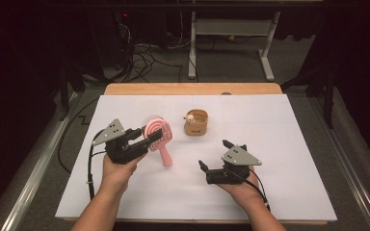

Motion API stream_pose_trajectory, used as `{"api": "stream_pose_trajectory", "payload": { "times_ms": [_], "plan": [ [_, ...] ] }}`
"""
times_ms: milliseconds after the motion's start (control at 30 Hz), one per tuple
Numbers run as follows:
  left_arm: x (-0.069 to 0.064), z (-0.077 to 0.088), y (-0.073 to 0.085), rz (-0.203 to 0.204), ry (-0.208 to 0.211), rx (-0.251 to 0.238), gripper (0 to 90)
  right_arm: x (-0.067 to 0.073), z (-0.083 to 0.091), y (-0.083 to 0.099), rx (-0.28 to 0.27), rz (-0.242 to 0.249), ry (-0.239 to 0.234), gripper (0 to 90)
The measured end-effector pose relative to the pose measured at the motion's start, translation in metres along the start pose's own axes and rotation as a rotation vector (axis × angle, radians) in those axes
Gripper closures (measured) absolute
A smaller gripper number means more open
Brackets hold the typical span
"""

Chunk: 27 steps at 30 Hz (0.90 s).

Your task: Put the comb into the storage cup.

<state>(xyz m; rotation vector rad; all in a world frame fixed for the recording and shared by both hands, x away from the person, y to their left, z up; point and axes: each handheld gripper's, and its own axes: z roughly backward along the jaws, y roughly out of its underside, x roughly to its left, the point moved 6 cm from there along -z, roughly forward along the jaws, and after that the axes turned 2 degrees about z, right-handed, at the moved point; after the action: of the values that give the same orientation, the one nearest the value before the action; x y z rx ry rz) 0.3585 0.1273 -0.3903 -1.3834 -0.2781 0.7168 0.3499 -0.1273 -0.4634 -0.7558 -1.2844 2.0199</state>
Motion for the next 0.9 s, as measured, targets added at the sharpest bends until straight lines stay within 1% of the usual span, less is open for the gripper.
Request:
{"api": "stream_pose_trajectory", "payload": {
  "times_ms": [67, 300, 400, 533, 700, 900],
  "plan": [
    [0.001, 0.001, 0.0, 0.001, -0.007, 0.001, 63.6, -0.006, 0.004, 0.004, 0.0, -0.016, 0.01, 0.4],
    [0.006, 0.005, 0.001, -0.001, -0.024, -0.001, 63.6, -0.028, 0.021, 0.019, 0.005, -0.045, 0.051, 0.4],
    [0.007, 0.006, 0.001, 0.002, -0.032, -0.002, 63.6, -0.037, 0.03, 0.027, 0.002, -0.074, 0.069, 0.4],
    [0.009, 0.008, 0.001, -0.002, -0.037, -0.002, 63.6, -0.047, 0.038, 0.037, 0.005, -0.106, 0.089, 0.4],
    [0.011, 0.01, 0.0, 0.004, -0.04, -0.005, 63.6, -0.057, 0.047, 0.047, 0.012, -0.114, 0.115, 0.4],
    [0.011, 0.011, 0.001, 0.001, -0.046, -0.007, 63.6, -0.069, 0.064, 0.054, 0.001, -0.122, 0.156, 0.4]
  ]
}}
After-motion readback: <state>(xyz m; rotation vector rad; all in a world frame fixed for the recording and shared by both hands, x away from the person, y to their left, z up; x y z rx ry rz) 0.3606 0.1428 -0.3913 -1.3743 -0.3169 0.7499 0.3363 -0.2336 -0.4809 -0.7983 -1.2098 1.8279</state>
